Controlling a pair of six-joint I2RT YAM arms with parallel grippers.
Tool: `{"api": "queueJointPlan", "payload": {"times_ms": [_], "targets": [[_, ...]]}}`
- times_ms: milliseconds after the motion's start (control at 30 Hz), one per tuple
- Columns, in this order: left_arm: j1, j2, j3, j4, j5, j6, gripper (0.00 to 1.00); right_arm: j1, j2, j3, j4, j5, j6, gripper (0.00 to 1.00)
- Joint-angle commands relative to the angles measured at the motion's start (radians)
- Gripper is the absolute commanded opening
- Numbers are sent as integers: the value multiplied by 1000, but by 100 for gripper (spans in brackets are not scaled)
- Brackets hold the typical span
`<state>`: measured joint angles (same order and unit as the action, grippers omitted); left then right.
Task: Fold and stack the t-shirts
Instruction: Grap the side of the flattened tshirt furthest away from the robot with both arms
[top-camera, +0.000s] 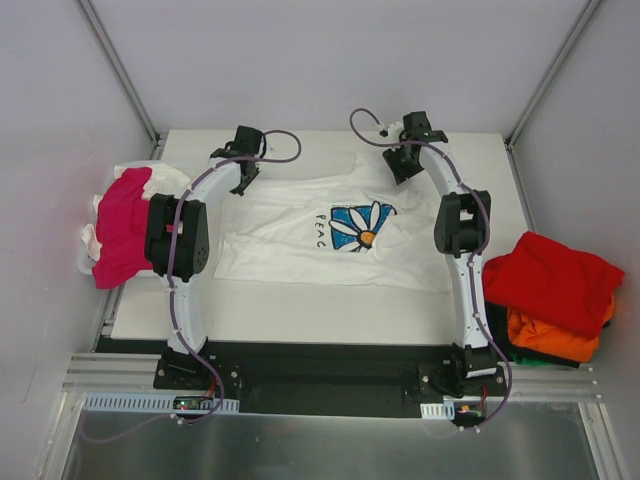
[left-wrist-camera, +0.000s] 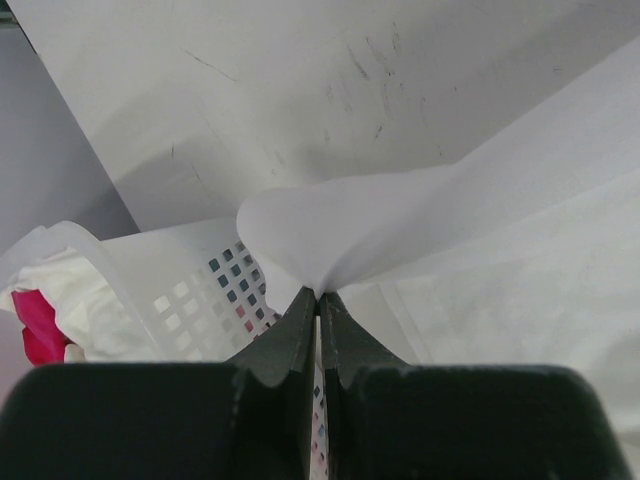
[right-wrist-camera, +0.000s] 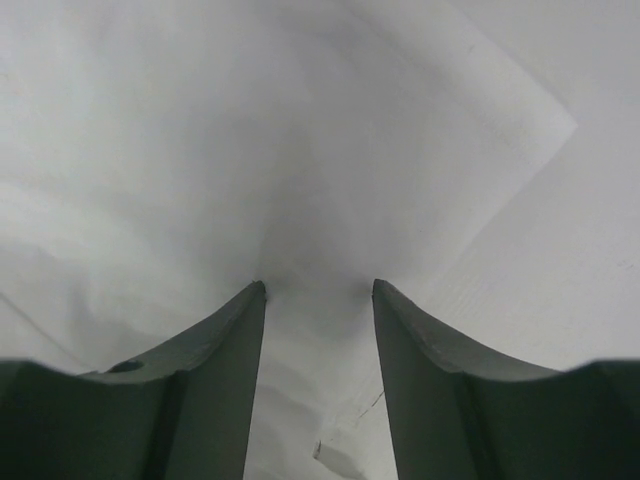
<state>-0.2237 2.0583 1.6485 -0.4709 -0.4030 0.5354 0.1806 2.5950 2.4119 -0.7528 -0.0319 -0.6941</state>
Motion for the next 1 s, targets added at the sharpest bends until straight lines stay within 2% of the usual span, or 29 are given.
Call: {"api": "queueJointPlan", "payload": {"times_ms": [0,33,67,100,167,433,767,967], "targets": [[-9,-63,-4,-17,-30,-8,0,0,-3,-34,-59,24,-31,44],[-9,-63,-7,-17,-30,-8,0,0,-9,-37,-59,26,-33,41],[-9,-63,-9,-17,-27,-11,0,0,-13,-46,-56,24,-33,20],[-9,-63,-9,-17,-26,-11,0,2,-18,-57,-51,24,-30,8],[-9,-63,-12,-17,-22,-14,0,2,-30,-82,-42,66,-28,1],[-12,-49,10,-18,-20,-18,0,5,-101,-172,-10,87,-25,1],[-20,-61,135,-20,-31,-17,0,16,-240,-243,26,113,-21,1],[-46,-101,110,-20,-33,-23,0,22,-308,-272,20,116,-22,1]]}}
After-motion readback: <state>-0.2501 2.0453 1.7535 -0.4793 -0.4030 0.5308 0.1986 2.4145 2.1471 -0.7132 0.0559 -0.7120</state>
